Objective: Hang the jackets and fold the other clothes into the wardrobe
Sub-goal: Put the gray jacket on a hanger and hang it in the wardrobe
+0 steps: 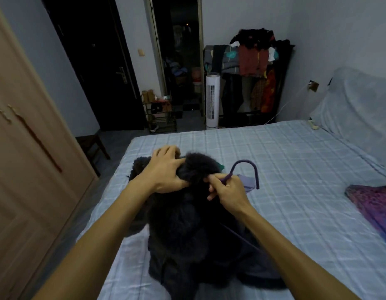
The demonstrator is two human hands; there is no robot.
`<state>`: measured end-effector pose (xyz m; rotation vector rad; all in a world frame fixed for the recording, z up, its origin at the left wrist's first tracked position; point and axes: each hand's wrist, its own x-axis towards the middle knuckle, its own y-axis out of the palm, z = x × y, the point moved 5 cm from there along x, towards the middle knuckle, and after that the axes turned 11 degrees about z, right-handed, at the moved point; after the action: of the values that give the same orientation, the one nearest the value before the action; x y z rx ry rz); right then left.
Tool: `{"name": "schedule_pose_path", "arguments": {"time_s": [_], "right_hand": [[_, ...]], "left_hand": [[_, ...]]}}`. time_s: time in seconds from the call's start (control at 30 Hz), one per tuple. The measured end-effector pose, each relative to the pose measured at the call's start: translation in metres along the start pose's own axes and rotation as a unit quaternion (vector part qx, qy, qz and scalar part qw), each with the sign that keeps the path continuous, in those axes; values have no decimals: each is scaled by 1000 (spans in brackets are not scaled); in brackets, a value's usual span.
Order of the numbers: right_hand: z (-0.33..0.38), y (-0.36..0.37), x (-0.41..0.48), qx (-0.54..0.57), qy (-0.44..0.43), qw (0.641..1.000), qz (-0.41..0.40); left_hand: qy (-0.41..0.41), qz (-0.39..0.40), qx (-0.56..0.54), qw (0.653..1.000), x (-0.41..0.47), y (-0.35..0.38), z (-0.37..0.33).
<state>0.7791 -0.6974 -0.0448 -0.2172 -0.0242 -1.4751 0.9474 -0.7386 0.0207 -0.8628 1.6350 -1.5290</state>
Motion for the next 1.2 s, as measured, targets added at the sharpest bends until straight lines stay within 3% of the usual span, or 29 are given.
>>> {"name": "schedule_pose_path", "arguments": {"time_s": [0.1,0.27,0.4,0.53,0.63,0.7,0.8,0.87,0.97,1.2], "right_hand": [[10,-3,5,-46,-40,998,7],[20,-10,9,-115,-70,991,11],[6,-47,-3,-146,-128,971,-140],[-24,-62,-40,-202,-154,927,-275],[-44,-38,-60,-252,-203,925,-200],[-67,-18,-65,-272,-146,945,-110],[-127,1,-67,-278,46,959,-34],[-160,1,-67,-213,159,961,-72],[-186,13,-59,-189,252,946,-69],[-201,19,-15,-118,325,927,-144]], "left_hand": [[2,-28,-90,996,-2,7,-2],[-15,-114,-102,988,-4,9,1],[-61,-161,-100,980,-3,12,15],[-86,-191,-111,972,-6,13,19],[-92,-204,-111,968,-5,15,13],[-86,-211,-107,968,-4,14,5],[-73,-234,-101,964,-6,8,-5],[-56,-252,-112,960,-11,2,-7],[-58,-266,-149,951,-20,-8,-7],[-61,-286,-177,940,-35,-24,-3]]}}
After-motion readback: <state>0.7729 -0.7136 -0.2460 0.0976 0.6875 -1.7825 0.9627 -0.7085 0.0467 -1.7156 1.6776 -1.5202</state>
